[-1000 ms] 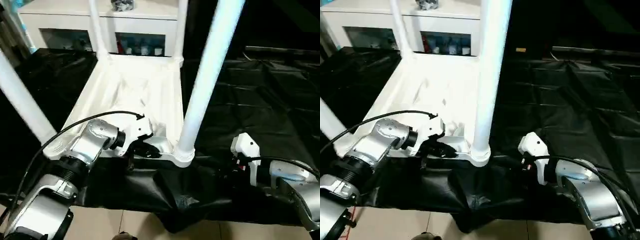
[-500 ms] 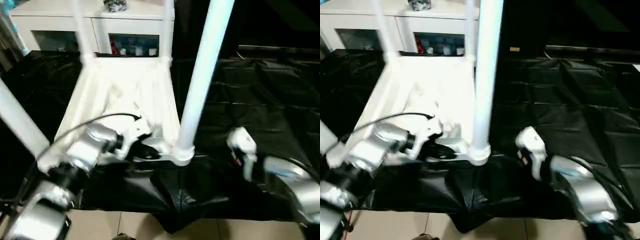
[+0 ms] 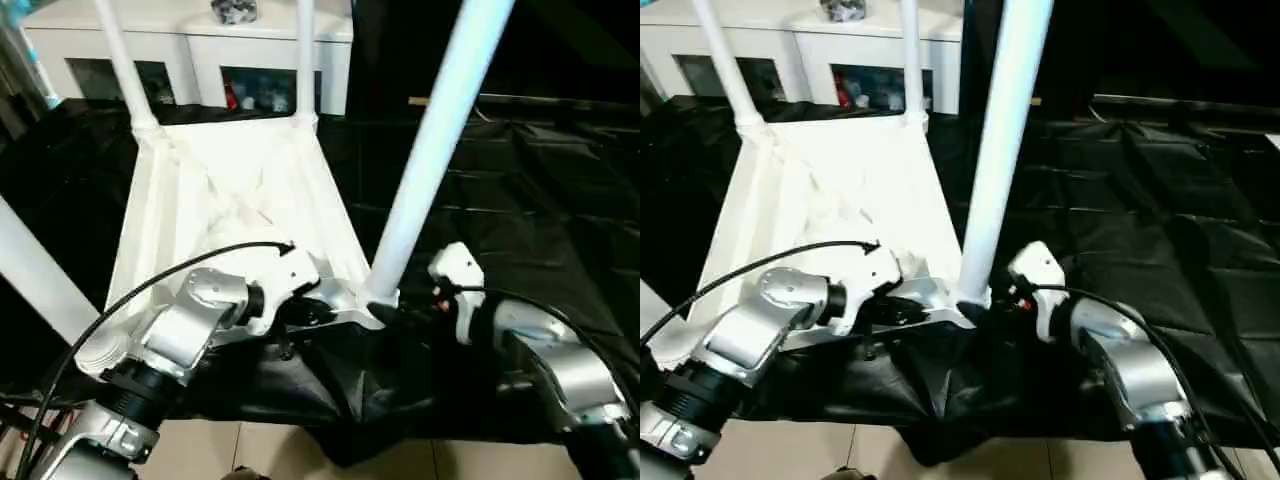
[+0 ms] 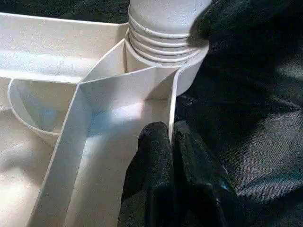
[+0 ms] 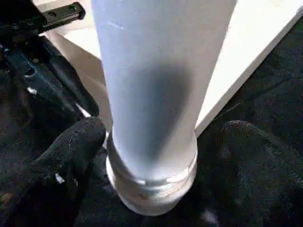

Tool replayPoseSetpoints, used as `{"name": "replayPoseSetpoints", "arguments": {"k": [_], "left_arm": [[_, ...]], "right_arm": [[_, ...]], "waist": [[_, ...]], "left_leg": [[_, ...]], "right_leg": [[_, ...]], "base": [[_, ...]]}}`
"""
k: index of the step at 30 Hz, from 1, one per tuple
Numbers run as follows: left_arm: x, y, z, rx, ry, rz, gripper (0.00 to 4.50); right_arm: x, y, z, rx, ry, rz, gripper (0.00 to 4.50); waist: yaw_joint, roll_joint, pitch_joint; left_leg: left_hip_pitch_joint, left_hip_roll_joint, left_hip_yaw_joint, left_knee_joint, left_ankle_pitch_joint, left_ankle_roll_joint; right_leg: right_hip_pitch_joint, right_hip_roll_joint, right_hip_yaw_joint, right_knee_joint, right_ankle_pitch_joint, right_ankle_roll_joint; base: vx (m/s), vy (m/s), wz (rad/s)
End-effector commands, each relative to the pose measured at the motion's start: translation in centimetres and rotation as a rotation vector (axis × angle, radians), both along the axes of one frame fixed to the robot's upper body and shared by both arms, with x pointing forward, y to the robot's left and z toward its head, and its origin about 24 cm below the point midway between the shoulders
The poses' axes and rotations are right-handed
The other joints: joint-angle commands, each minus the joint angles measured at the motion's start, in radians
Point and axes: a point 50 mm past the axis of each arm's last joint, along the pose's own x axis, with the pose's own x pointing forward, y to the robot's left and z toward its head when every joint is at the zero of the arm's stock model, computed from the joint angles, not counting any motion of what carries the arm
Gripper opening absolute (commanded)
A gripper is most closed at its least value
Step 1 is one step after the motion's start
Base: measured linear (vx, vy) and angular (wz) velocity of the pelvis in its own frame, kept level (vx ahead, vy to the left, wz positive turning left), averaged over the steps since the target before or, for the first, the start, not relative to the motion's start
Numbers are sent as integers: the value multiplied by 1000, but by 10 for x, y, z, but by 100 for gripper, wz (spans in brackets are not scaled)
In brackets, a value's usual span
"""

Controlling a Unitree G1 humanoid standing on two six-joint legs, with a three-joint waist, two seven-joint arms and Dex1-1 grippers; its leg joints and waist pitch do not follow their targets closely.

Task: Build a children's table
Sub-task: Rotate leg to tighten

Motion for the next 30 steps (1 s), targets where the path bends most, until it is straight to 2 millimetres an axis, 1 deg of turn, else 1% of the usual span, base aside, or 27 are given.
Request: {"name": "replayPoseSetpoints", "arguments": {"k": [1,3,4,7,8,10,12,13,14,16,18,19,20,21,22,23,25,26,27,28,30], "left_arm": [[-3,9,-12,46,49,55,47],[-3,12,-13,62,48,55,61],[-3,13,-13,70,45,54,69],[-1,17,-14,77,43,60,69],[1,19,-14,76,46,64,69],[2,20,-14,71,50,64,69],[3,21,-13,49,56,57,69],[4,20,-12,24,59,53,69],[4,20,-11,12,61,51,42],[4,19,-10,-11,74,47,33],[4,19,-10,-19,92,39,33],[3,19,-11,-17,103,27,33],[1,19,-12,-18,118,14,7],[1,19,-12,-20,123,11,2],[-1,19,-13,-27,132,6,2],[-2,18,-14,-33,140,3,1],[-2,18,-15,-34,142,3,0],[-3,18,-16,-34,148,-2,0],[-3,18,-16,-33,148,-2,0],[-4,18,-16,-32,154,-5,0],[-5,19,-17,-31,156,-6,0]], "right_arm": [[2,1,1,-21,-13,14,450],[4,1,1,-22,-15,15,450],[5,1,1,-23,-16,15,450],[5,1,0,-22,-16,20,450],[5,2,-1,-20,-14,23,450],[6,2,-1,-19,-14,25,450],[6,3,-1,-16,-13,28,450],[6,3,-2,-15,-14,29,450],[7,3,-2,-15,-14,30,450],[7,4,-2,-15,-14,33,450],[7,4,-3,-14,-11,35,450],[8,4,-3,-14,-9,37,432],[8,5,-4,-15,-5,40,414],[8,5,-4,-16,-4,41,414],[9,6,-6,-22,1,45,414],[10,6,-7,-29,6,48,409],[11,6,-8,-32,9,47,380],[12,7,-9,-31,12,47,372],[13,7,-9,-31,12,47,370],[14,8,-10,-31,15,49,352],[15,9,-10,-32,16,52,335]], "waist": [[5,-9,-58],[4,-10,-60],[6,-9,-60],[7,-9,-58],[6,-8,-57],[4,-5,-56],[4,-6,-56],[4,-3,-55],[3,-4,-56],[3,-4,-56],[3,-3,-58],[3,-3,-58],[3,-3,-59],[2,-3,-60],[2,-6,-62],[2,-6,-62],[0,-6,-62],[0,-6,-62],[0,-6,-61],[0,-9,-61],[1,-8,-61]], "left_leg": [[20,47,-14,-73,-145,54],[18,45,-13,-71,-134,60],[20,46,-13,-71,-135,60],[20,46,-13,-72,-149,57],[20,46,-14,-74,-161,51],[22,46,-14,-76,-182,42],[21,46,-15,-78,-200,32],[22,46,-15,-79,-204,29],[22,46,-15,-79,-208,23],[23,46,-15,-79,-204,23],[22,46,-14,-78,-188,29],[21,46,-15,-78,-184,31],[21,46,-15,-77,-167,38],[21,46,-15,-76,-163,40],[21,46,-13,-73,-151,48],[19,45,-13,-72,-138,55],[19,45,-13,-71,-134,60],[19,45,-12,-70,-129,67],[19,46,-12,-71,-131,68],[19,46,-12,-71,-136,68],[21,47,-11,-71,-137,66]], "right_leg": [[28,-49,23,-73,0,-256],[29,-48,23,-70,16,-256],[29,-50,22,-72,10,-258],[27,-49,23,-74,-9,-258],[27,-49,23,-75,-25,-255],[25,-49,23,-77,-50,-254],[26,-49,23,-80,-76,-250],[25,-50,23,-80,-81,-248],[25,-49,24,-80,-83,-246],[24,-49,24,-79,-73,-247],[25,-48,24,-77,-41,-255],[26,-49,24,-76,-33,-256],[27,-48,23,-73,-2,-262],[27,-48,22,-71,6,-265],[28,-48,23,-70,28,-270],[29,-49,22,-68,46,-274],[29,-48,22,-67,50,-278],[29,-49,22,-67,51,-284],[29,-49,22,-68,46,-284],[28,-49,22,-68,35,-284],[28,-50,22,-69,25,-283]], "base": [[0,0,0],[0,0,0],[0,0,0],[0,0,0],[0,0,0],[0,0,0],[0,0,0],[0,0,0],[0,0,0],[0,0,0],[0,0,0],[0,0,0],[0,0,0],[0,0,0],[0,0,0],[0,0,0],[0,0,0],[0,0,0],[0,0,0],[0,0,0],[0,0,0]]}}
